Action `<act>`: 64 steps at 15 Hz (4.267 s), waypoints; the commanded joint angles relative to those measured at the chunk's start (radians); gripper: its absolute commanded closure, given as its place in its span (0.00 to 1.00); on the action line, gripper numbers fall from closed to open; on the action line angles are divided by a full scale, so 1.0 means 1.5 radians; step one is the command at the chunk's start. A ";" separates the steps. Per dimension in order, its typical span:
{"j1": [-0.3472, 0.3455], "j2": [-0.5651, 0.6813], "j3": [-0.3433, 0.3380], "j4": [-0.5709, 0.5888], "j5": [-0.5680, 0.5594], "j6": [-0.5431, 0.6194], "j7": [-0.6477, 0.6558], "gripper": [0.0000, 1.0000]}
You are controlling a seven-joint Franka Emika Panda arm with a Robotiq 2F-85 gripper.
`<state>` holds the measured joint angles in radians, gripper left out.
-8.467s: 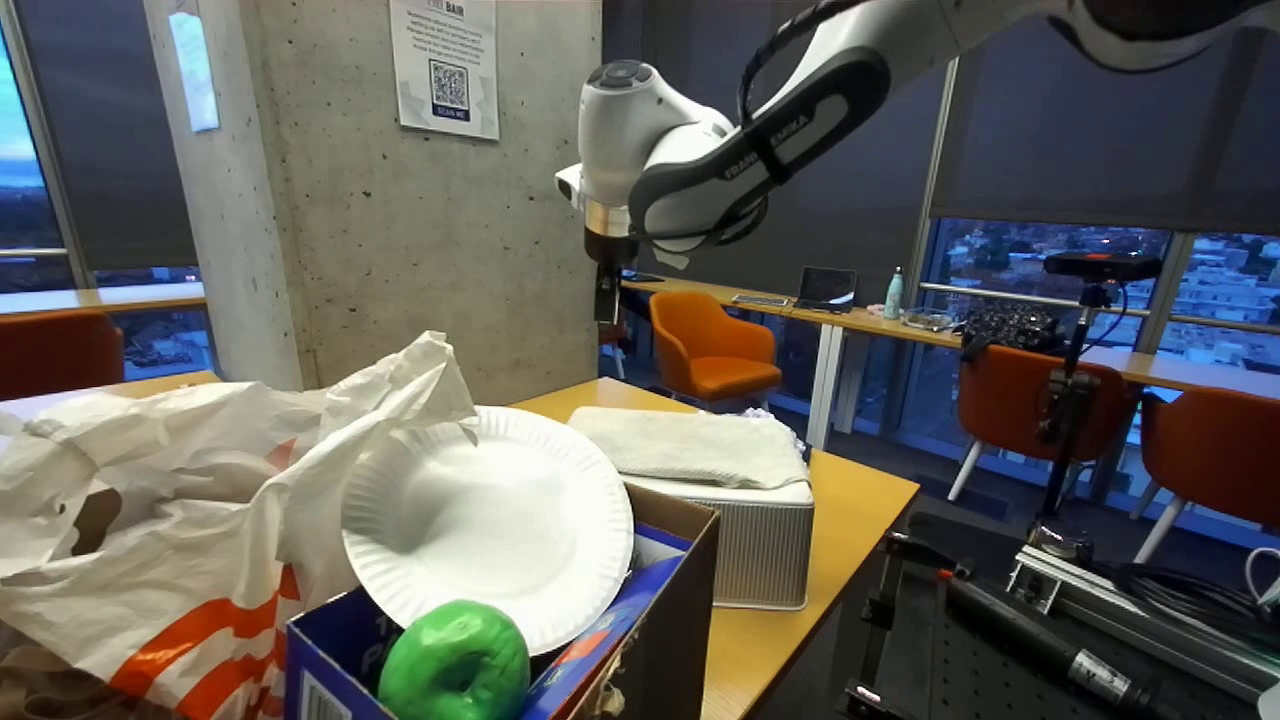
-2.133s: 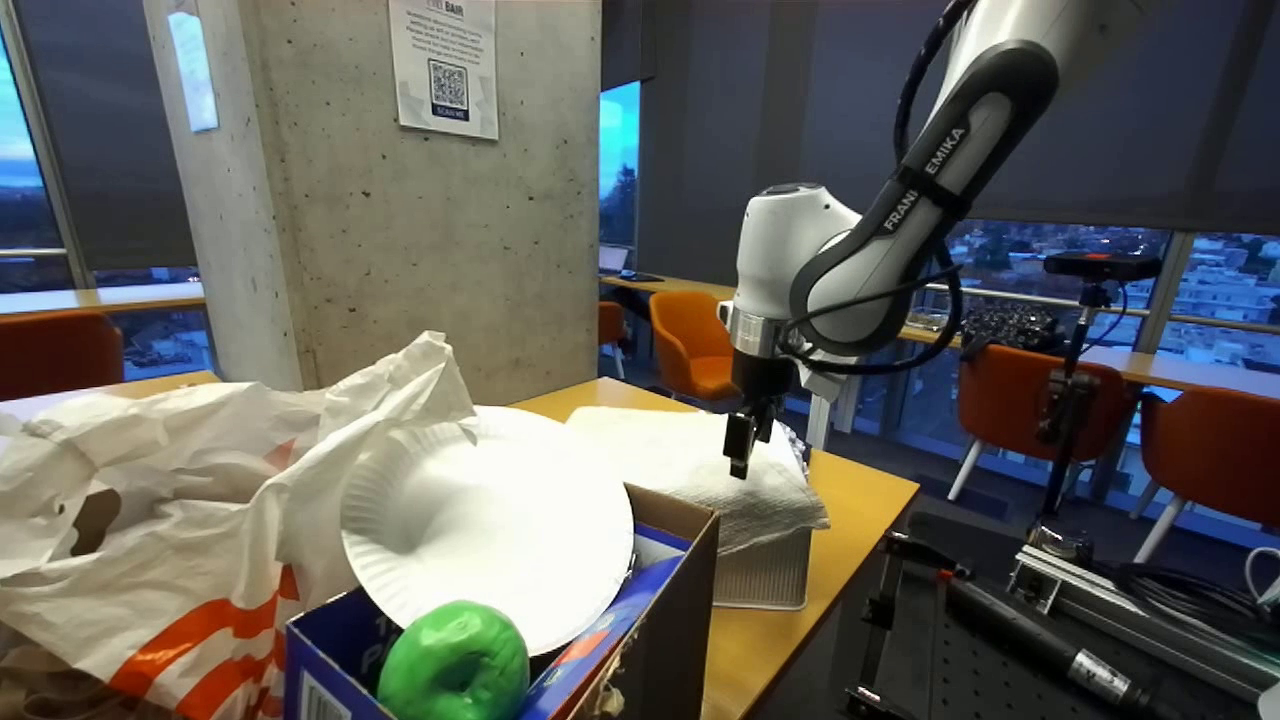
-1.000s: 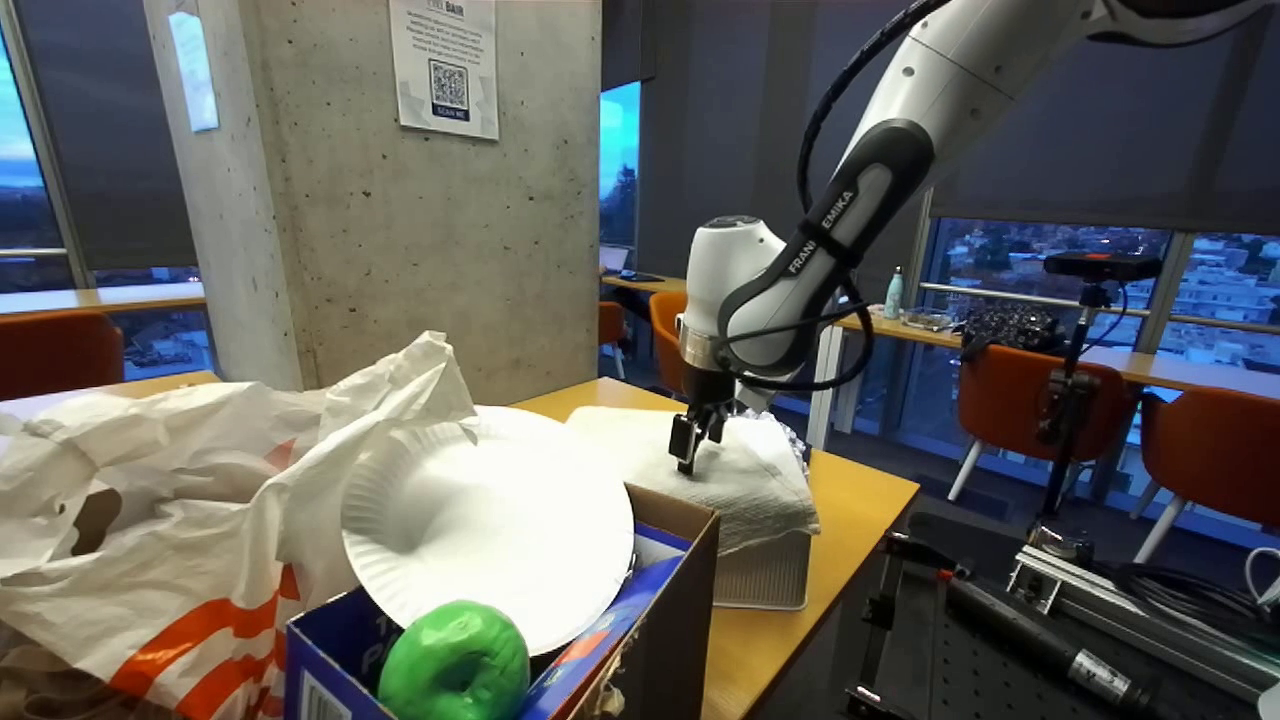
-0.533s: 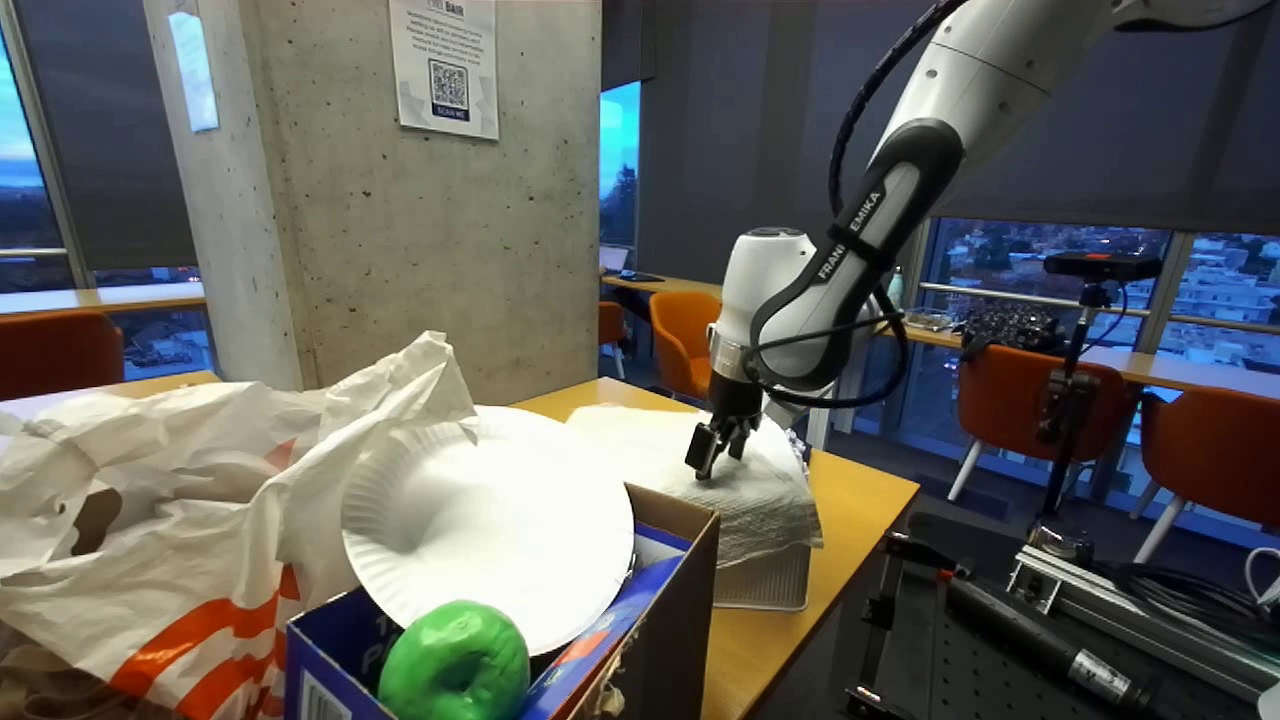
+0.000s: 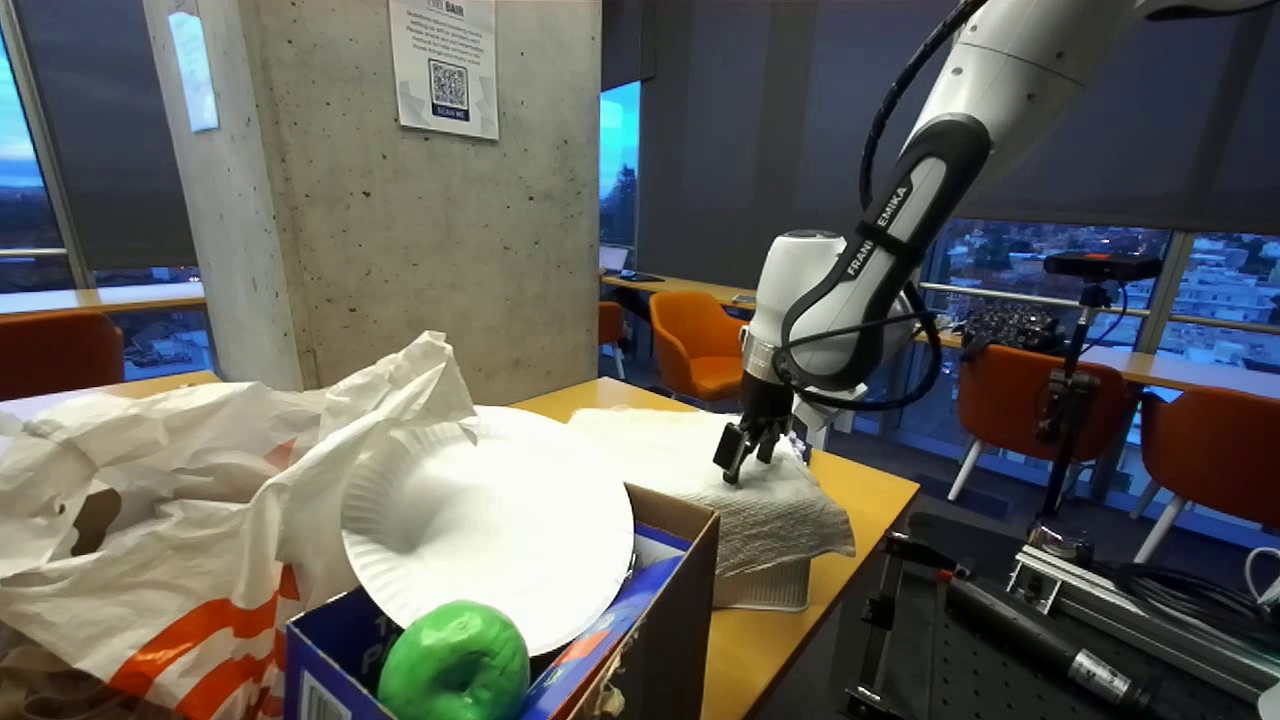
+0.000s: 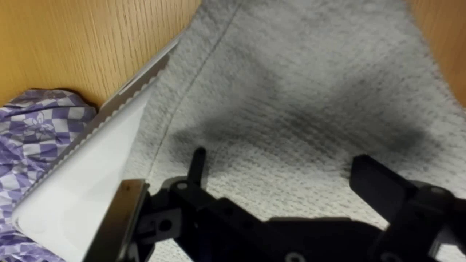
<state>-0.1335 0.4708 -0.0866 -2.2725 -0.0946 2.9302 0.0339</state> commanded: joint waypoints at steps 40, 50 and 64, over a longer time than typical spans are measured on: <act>0.000 0.159 0.013 0.295 0.039 -0.122 -0.020 0.00; -0.011 0.150 0.003 0.266 0.046 -0.111 -0.023 0.00; -0.022 0.141 -0.033 0.252 0.032 -0.123 -0.020 0.00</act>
<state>-0.1580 0.6946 -0.1160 -1.8748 -0.0424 2.7482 0.0289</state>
